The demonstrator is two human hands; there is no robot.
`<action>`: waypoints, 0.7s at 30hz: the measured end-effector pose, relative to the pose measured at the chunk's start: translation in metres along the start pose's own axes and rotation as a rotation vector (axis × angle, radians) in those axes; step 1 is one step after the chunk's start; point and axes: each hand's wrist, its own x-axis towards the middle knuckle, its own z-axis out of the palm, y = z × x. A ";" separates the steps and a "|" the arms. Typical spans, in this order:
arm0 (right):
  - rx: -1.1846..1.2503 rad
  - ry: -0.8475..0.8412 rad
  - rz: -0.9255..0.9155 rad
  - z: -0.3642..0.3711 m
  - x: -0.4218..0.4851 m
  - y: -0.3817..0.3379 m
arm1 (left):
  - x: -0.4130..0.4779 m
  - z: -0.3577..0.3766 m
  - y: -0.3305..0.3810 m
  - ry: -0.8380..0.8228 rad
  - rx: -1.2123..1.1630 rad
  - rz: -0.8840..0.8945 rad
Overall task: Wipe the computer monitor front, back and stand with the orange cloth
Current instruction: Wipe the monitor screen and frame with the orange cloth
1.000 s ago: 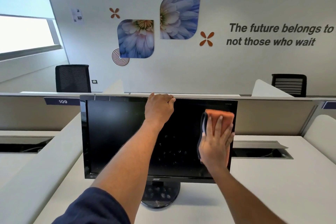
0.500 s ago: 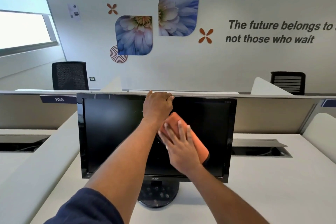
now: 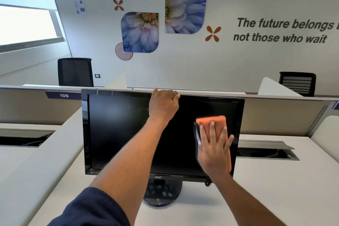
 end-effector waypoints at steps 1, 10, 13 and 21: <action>0.026 0.020 0.026 -0.006 0.015 -0.006 | -0.001 0.001 0.002 0.010 -0.001 0.007; 0.064 -0.001 -0.427 -0.007 0.032 -0.068 | 0.001 0.000 -0.001 0.033 -0.039 0.008; 0.028 -0.016 -0.568 0.008 0.007 -0.061 | -0.001 0.001 -0.002 0.044 -0.027 0.038; -0.041 0.086 -0.184 0.027 -0.032 0.010 | -0.004 0.003 -0.003 0.060 -0.025 0.051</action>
